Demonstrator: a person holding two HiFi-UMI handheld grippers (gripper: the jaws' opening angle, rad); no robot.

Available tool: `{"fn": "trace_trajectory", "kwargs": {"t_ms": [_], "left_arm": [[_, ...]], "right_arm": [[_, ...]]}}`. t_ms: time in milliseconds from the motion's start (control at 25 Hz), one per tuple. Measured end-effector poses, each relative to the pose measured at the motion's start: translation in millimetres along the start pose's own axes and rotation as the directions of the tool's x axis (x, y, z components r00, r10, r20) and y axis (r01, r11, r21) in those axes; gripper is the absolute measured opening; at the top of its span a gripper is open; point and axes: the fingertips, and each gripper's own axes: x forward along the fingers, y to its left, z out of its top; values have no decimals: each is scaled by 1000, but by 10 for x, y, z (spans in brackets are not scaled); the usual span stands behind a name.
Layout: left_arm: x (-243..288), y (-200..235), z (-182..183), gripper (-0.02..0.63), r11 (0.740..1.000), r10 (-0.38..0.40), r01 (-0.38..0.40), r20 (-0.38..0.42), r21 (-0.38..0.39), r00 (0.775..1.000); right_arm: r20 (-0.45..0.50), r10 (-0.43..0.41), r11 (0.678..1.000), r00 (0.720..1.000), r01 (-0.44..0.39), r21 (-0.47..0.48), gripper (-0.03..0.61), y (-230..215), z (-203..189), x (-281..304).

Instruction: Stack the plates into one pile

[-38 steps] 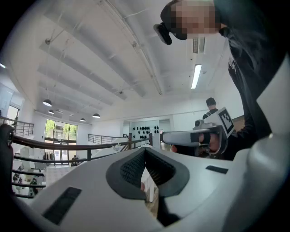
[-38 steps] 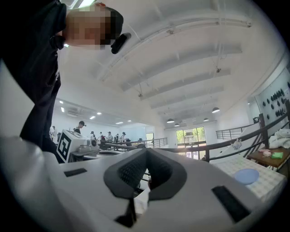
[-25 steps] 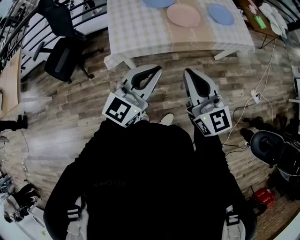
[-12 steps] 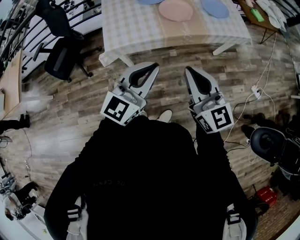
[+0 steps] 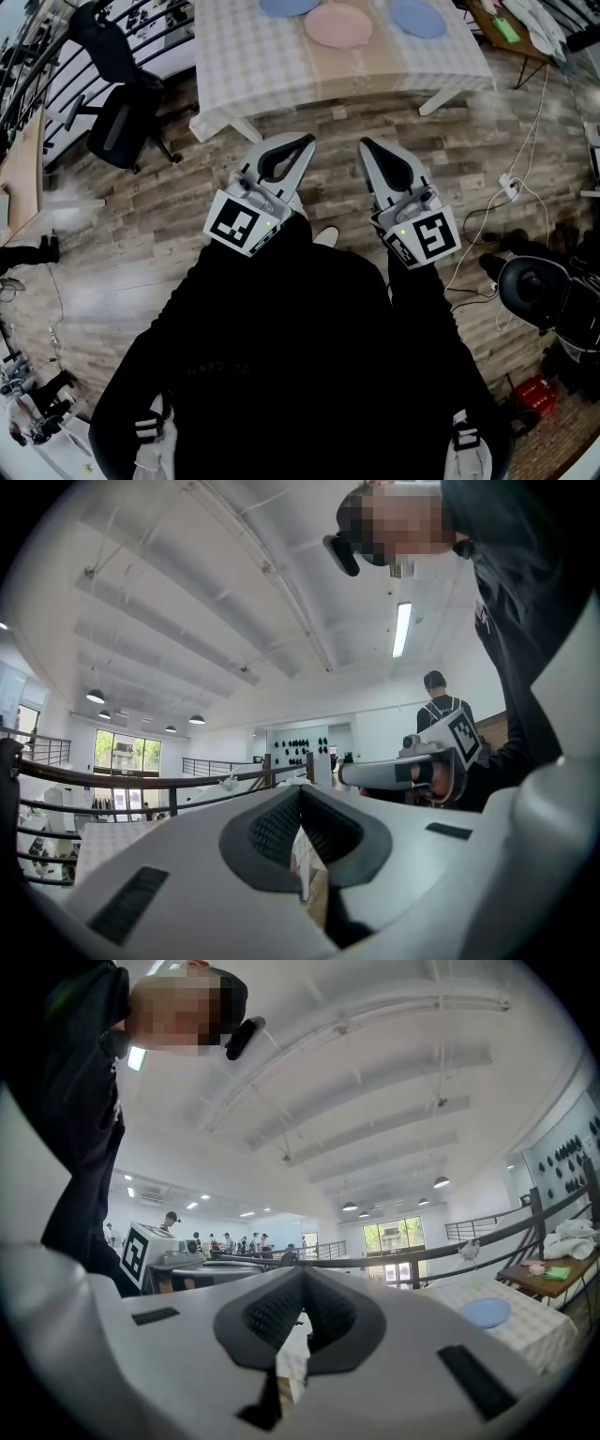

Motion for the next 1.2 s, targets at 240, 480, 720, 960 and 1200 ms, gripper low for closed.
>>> {"fn": "trace_trajectory", "kwargs": {"t_ms": [240, 480, 720, 960, 1200], "left_arm": [[265, 112, -115, 18, 1000, -7, 7, 1, -27, 1000], [773, 340, -247, 18, 999, -22, 22, 14, -49, 1000], [1388, 856, -359, 18, 998, -20, 21, 16, -56, 1000], [2036, 1629, -403, 18, 998, -28, 29, 6, -48, 1000], [2725, 2311, -441, 18, 998, -50, 49, -18, -48, 999]], "right_arm": [[-29, -12, 1000, 1000, 11, -7, 6, -255, -70, 78], [-55, 0, 1000, 998, -1, -18, 6, -689, -134, 269], [-73, 26, 999, 997, -28, -17, 6, -1299, -206, 751], [-72, 35, 999, 997, -36, -8, 6, -2011, -201, 1508], [-82, 32, 999, 996, -32, 3, 6, -2755, -187, 2207]]}}
